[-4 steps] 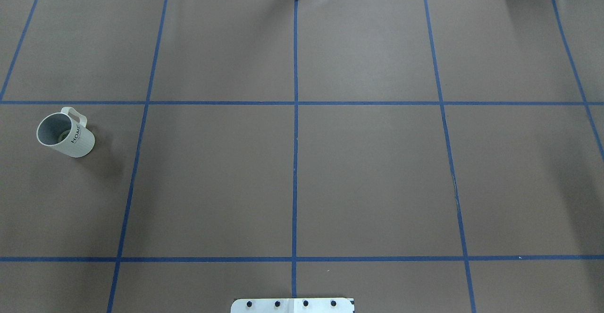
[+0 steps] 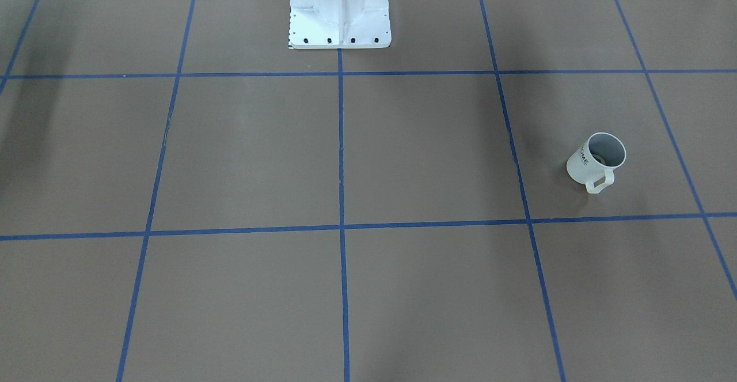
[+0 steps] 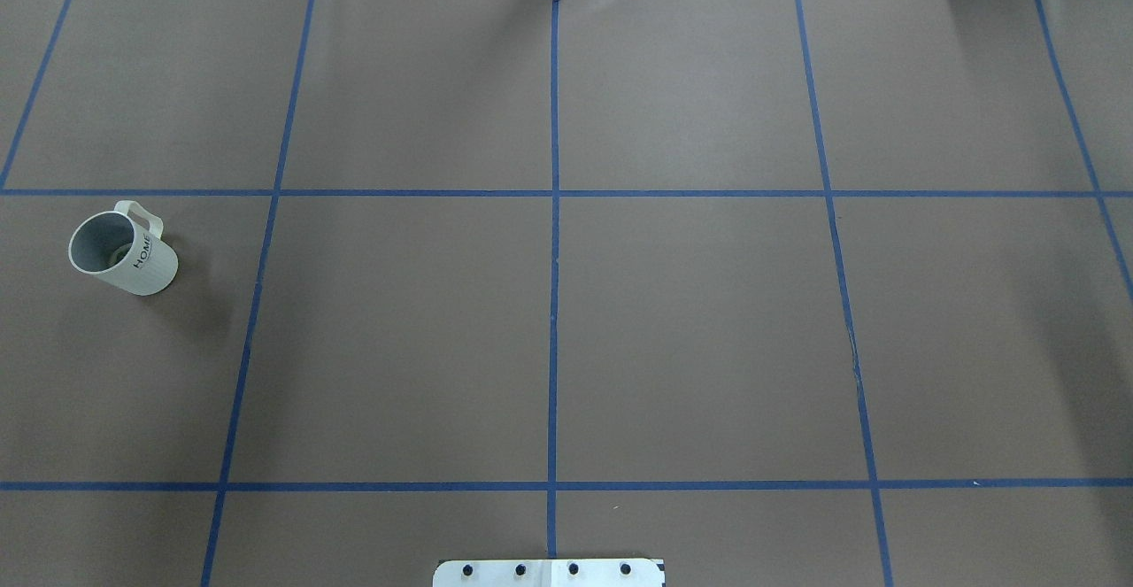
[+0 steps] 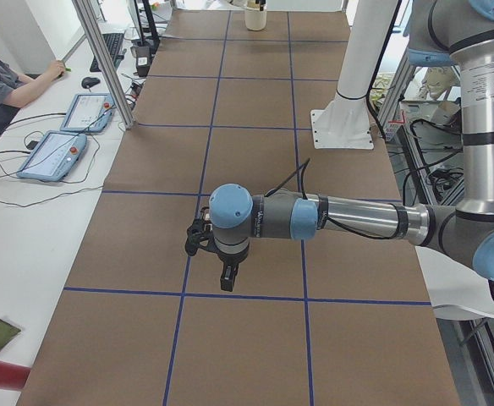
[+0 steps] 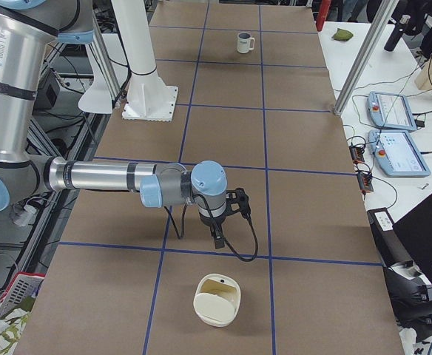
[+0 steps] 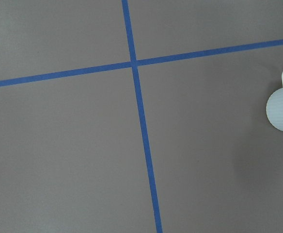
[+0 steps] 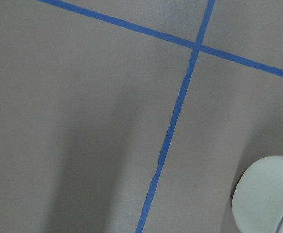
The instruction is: Left arm hands cup to right arm to dump lemon
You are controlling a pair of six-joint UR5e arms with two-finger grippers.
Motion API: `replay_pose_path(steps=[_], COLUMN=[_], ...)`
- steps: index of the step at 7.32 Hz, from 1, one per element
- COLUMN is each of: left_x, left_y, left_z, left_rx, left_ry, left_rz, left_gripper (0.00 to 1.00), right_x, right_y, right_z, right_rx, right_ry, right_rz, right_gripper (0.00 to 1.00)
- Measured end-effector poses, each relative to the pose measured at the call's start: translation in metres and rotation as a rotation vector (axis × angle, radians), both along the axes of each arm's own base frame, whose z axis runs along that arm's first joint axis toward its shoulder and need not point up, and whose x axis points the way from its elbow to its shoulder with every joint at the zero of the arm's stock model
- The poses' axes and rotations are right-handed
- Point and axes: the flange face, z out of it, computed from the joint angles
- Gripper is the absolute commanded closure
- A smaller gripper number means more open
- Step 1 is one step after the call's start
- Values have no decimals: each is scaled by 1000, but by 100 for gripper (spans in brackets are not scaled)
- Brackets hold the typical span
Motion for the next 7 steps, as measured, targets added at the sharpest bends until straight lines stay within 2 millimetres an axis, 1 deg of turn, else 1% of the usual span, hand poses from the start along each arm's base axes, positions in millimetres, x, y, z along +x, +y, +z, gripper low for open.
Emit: replay_pose_path(steps=[3,5,7], left_x=[0,0,0], left_y=[-5,-21,-34], left_z=[-7,-20,-34], left_rx=[17,78,169], left_ry=[1,-3,-1], left_rz=[-1,-3,-2], left_gripper=[0,0,0], right_x=[-1,1,4], right_y=[-2,-7,-18], right_z=[-3,-10,-25], right_rx=[8,43,114], right_ry=[-8,-7,-16], right_rz=[2,9,23], right_gripper=[0,0,0])
